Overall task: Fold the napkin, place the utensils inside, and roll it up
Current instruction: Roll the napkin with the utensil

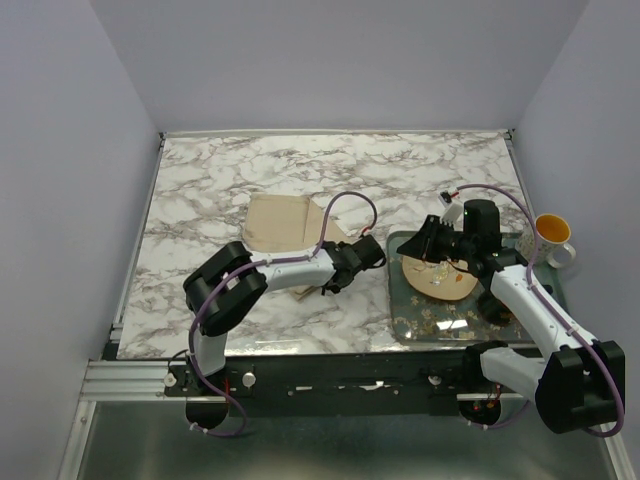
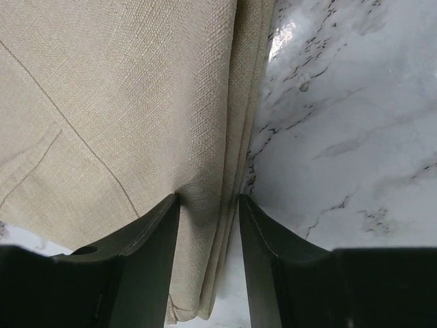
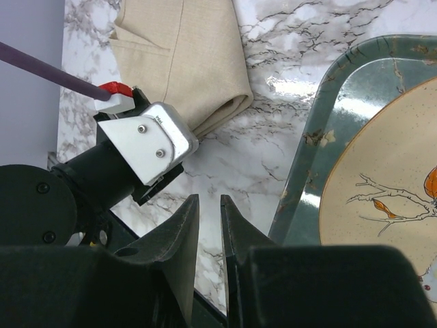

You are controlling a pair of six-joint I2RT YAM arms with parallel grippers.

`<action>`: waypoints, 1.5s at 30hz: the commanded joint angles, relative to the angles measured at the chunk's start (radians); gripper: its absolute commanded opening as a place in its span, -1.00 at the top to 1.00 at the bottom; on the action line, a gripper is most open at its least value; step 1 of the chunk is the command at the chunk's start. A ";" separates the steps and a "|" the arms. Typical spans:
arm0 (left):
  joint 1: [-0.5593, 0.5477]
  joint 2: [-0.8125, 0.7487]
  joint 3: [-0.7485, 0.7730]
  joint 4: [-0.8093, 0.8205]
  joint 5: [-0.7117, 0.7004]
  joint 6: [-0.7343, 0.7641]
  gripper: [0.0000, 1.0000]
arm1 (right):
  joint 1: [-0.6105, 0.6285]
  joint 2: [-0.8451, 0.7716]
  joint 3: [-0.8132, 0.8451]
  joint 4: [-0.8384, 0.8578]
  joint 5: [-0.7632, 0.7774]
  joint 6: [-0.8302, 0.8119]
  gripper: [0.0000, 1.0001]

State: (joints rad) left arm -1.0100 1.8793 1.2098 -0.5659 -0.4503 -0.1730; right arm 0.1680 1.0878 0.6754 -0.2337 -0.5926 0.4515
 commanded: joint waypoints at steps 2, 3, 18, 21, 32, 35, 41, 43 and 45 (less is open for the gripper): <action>0.013 -0.025 -0.016 -0.055 0.071 -0.019 -0.01 | -0.010 -0.012 -0.014 -0.012 -0.016 -0.004 0.46; 0.014 -0.029 -0.013 -0.058 0.081 -0.022 -0.01 | -0.009 -0.011 -0.016 -0.010 -0.016 -0.002 0.46; 0.100 0.049 -0.041 -0.037 0.249 -0.017 -0.01 | -0.010 -0.022 -0.022 -0.006 -0.018 -0.004 0.47; 0.120 0.060 -0.044 -0.040 0.303 -0.010 0.00 | -0.009 -0.022 -0.022 -0.004 -0.015 -0.002 0.46; 0.182 0.098 -0.053 -0.029 0.305 -0.034 0.80 | -0.009 0.020 -0.059 0.066 -0.070 0.019 0.46; 0.185 0.092 -0.052 -0.026 0.308 -0.033 0.76 | -0.009 0.047 -0.073 0.105 -0.104 0.033 0.46; 0.214 0.047 -0.053 0.010 0.485 -0.066 0.92 | 0.011 0.147 -0.068 0.198 -0.165 0.084 0.36; 0.231 0.032 -0.050 0.020 0.539 -0.085 1.00 | 0.025 0.171 -0.056 0.209 -0.161 0.098 0.32; 0.244 0.024 -0.046 0.027 0.605 -0.092 1.00 | 0.045 0.185 -0.039 0.221 -0.154 0.121 0.28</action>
State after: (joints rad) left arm -0.8059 1.8572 1.2175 -0.5610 -0.0498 -0.2138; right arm 0.1791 1.2396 0.6064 -0.0845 -0.7105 0.5217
